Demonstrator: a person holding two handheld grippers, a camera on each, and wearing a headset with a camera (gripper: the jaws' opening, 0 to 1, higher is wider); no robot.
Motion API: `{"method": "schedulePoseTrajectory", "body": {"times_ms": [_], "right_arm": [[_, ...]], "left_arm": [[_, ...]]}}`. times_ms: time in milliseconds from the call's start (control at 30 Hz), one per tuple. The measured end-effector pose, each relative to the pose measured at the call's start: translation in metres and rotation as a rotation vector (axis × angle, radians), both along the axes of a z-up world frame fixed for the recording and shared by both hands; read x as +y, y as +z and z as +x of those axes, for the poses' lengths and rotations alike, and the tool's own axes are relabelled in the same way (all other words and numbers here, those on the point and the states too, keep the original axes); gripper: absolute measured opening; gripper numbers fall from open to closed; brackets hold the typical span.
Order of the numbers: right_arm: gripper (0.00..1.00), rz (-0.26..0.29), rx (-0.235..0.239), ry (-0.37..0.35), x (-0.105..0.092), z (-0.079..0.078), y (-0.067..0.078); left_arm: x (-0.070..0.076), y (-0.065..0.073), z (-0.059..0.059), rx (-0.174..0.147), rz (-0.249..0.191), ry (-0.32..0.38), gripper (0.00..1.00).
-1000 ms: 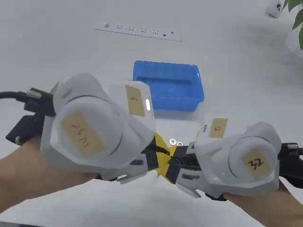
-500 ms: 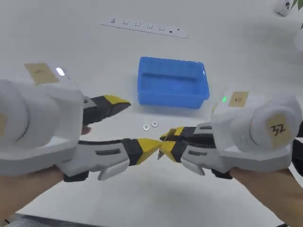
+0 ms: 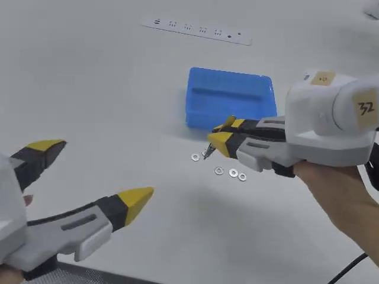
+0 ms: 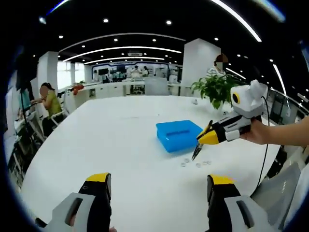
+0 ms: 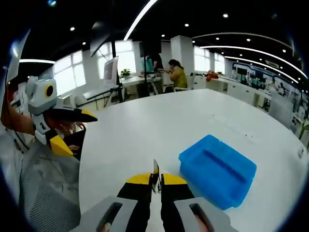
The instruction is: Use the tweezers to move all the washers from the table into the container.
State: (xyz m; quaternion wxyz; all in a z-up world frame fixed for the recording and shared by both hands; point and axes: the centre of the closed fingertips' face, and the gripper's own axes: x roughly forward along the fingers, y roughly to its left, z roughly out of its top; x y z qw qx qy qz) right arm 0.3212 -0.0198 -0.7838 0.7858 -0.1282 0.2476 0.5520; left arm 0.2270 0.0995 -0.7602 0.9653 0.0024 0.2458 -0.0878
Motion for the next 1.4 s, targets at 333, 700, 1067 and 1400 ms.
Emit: {"method": "schedulePoseTrajectory", "body": {"times_ms": [333, 700, 1067, 1400], "right_arm": [[0.03, -0.011, 0.012, -0.009, 0.009, 0.011, -0.010], [0.03, -0.027, 0.027, -0.028, 0.013, 0.018, -0.020], [0.03, -0.047, 0.020, -0.030, 0.014, 0.017, -0.024], [0.03, -0.072, 0.013, -0.020, 0.016, 0.016, -0.030]], "left_arm": [[0.013, 0.000, 0.003, -0.073, 0.029, 0.057, 0.85], [0.006, -0.006, 0.001, -0.051, 0.075, 0.005, 0.81], [0.007, -0.012, -0.001, -0.028, 0.134, -0.009, 0.81], [0.008, -0.014, -0.001, -0.019, 0.156, 0.000, 0.81]]}}
